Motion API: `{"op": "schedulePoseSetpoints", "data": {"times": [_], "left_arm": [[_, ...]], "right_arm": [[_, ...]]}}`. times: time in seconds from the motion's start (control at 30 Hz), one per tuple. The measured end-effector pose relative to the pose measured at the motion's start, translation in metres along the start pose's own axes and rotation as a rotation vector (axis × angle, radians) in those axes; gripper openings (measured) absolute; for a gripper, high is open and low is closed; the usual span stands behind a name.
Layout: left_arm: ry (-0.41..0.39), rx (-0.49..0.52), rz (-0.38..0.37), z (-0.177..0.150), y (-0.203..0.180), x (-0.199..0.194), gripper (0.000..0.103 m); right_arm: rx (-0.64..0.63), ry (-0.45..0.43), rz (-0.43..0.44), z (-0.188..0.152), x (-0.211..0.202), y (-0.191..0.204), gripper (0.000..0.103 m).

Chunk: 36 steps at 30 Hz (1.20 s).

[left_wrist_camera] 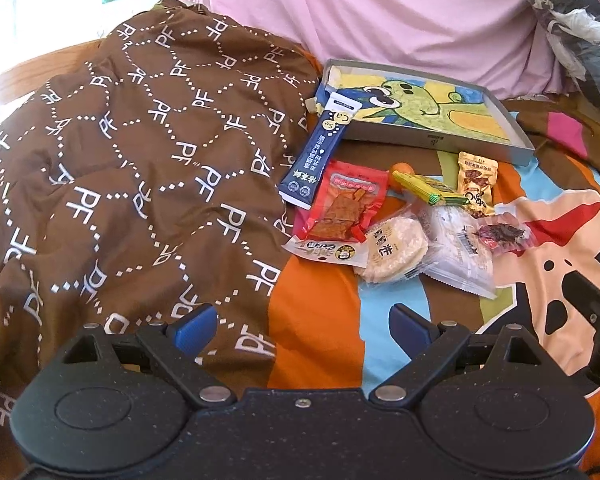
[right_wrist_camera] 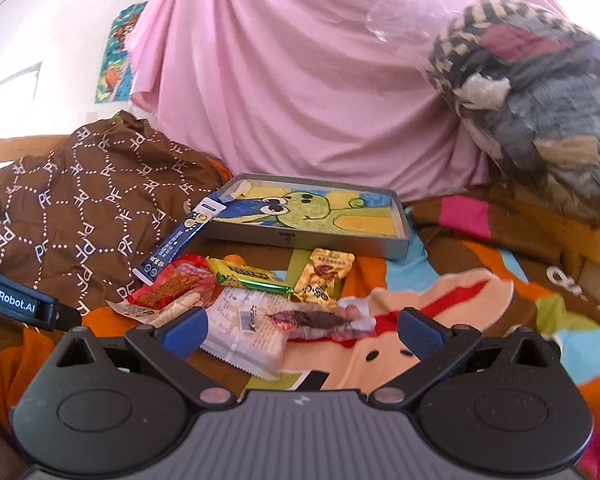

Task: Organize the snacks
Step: 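Move the right tool to the clear jerky packet while the left tool approaches the round rice cake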

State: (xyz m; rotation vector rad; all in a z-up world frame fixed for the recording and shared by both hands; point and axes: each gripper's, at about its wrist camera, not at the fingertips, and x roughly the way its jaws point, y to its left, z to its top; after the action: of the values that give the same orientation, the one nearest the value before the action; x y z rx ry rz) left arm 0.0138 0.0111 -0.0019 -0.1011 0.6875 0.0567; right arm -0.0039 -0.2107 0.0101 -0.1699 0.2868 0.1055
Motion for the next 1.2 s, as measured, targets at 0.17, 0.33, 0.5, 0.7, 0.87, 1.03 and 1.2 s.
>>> {"op": "schedulePoseSetpoints", "data": {"times": [0.17,0.33,0.5,0.7,0.87,1.03,1.2], "left_arm": [[0.039,0.054,-0.043,0.015,-0.005,0.009,0.093],[0.089,0.094,-0.083,0.046,-0.009,0.029,0.093],[0.145,0.129,-0.113,0.075,-0.017,0.049,0.093],[0.219,0.151,-0.129,0.091,-0.030,0.084,0.093],[0.274,0.140,-0.162,0.095,-0.035,0.111,0.093],[0.291,0.110,-0.184,0.102,-0.026,0.127,0.090],[0.328,0.026,-0.217,0.108,-0.008,0.139,0.089]], "right_arm": [[-0.038,0.017,0.057,0.007,0.009,-0.005,0.103],[-0.115,0.010,0.087,0.011,0.019,-0.005,0.103],[-0.082,0.074,0.144,0.014,0.039,-0.009,0.103],[0.022,0.178,0.173,0.013,0.070,-0.011,0.103],[0.105,0.266,0.201,0.010,0.100,-0.005,0.103],[0.200,0.364,0.194,0.005,0.128,0.003,0.103],[0.322,0.449,0.171,-0.003,0.149,0.011,0.103]]}}
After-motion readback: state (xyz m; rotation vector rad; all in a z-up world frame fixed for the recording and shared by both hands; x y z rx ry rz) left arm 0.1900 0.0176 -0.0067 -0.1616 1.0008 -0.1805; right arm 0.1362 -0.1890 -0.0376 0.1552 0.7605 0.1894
